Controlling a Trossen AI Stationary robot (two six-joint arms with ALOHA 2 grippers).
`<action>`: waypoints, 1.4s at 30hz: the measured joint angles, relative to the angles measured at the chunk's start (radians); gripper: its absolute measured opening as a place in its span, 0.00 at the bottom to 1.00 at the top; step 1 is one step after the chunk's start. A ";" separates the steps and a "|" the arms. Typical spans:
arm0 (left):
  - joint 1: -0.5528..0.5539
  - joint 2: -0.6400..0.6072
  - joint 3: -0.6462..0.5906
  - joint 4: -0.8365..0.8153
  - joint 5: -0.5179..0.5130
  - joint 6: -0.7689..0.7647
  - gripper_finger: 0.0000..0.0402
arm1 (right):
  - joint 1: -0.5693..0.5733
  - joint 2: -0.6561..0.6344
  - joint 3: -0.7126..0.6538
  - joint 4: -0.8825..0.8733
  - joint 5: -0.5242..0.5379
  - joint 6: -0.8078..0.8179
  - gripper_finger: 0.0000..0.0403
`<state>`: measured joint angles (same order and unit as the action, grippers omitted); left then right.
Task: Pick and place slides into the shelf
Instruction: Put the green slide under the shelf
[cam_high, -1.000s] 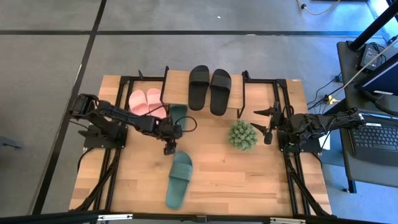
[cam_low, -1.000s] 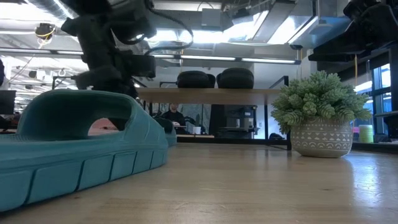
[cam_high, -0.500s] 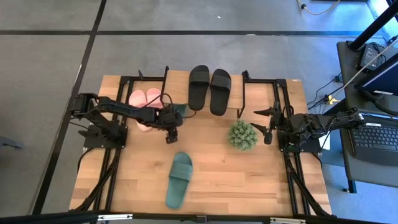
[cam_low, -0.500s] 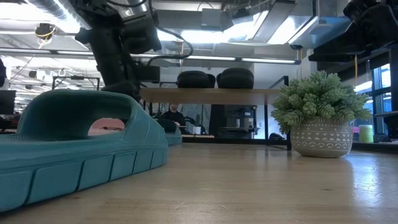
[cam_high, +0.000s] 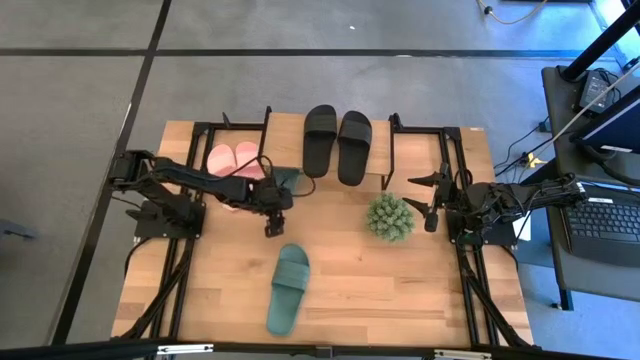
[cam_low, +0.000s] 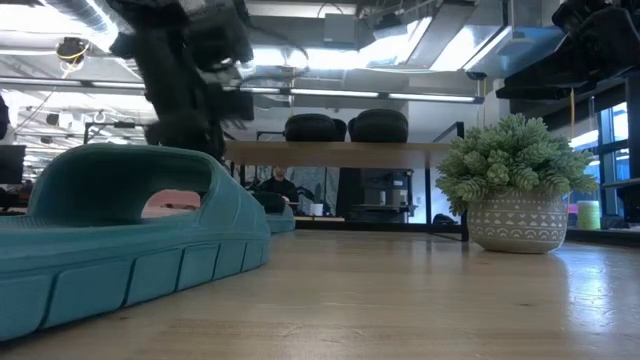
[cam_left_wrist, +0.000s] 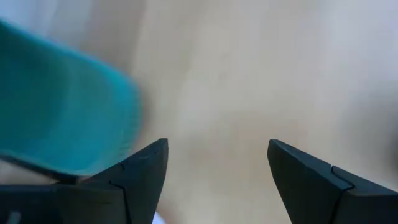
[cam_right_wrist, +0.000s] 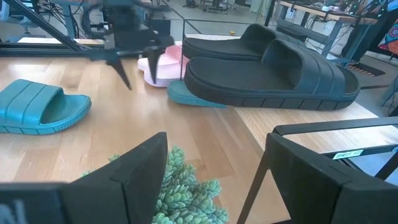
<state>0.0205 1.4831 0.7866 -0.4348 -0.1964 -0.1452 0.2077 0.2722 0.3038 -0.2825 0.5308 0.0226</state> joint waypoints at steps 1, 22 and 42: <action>-0.019 -0.012 0.000 0.001 0.010 0.000 0.67 | 0.000 0.000 0.000 0.000 0.000 0.000 0.68; -0.590 -0.008 0.194 -0.001 -0.225 -0.069 0.67 | 0.000 0.000 0.000 0.000 0.000 0.035 0.68; -0.688 0.299 0.381 -0.068 -0.257 -0.271 0.67 | 0.000 0.000 0.000 -0.001 0.000 0.050 0.68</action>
<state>-0.6671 1.7820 1.1679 -0.5029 -0.4537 -0.4166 0.2077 0.2725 0.3038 -0.2838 0.5309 0.0727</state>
